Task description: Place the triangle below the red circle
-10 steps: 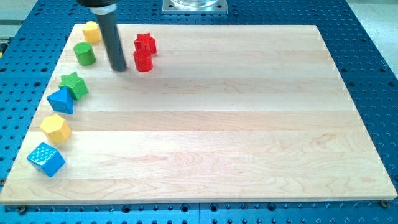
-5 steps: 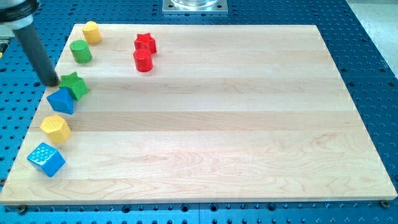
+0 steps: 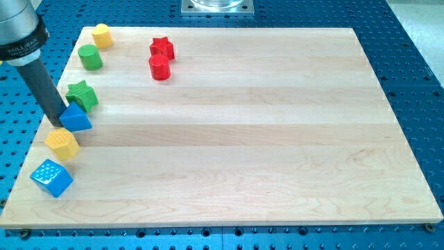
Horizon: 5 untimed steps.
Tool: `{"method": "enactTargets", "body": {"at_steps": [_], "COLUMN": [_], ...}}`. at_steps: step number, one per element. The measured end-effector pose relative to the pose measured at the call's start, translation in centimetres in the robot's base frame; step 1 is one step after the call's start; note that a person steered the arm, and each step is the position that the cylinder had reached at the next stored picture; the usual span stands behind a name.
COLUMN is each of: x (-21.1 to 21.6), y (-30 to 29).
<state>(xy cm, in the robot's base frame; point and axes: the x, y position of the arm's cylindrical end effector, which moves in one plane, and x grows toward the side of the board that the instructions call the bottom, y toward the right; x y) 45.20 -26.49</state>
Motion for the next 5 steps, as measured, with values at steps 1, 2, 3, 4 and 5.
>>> {"method": "enactTargets", "body": {"at_steps": [1,2,3,4,5], "x": [1.3,1.4,1.4,1.4,0.9], "y": [0.0,0.0,0.0,2.6,7.3]}}
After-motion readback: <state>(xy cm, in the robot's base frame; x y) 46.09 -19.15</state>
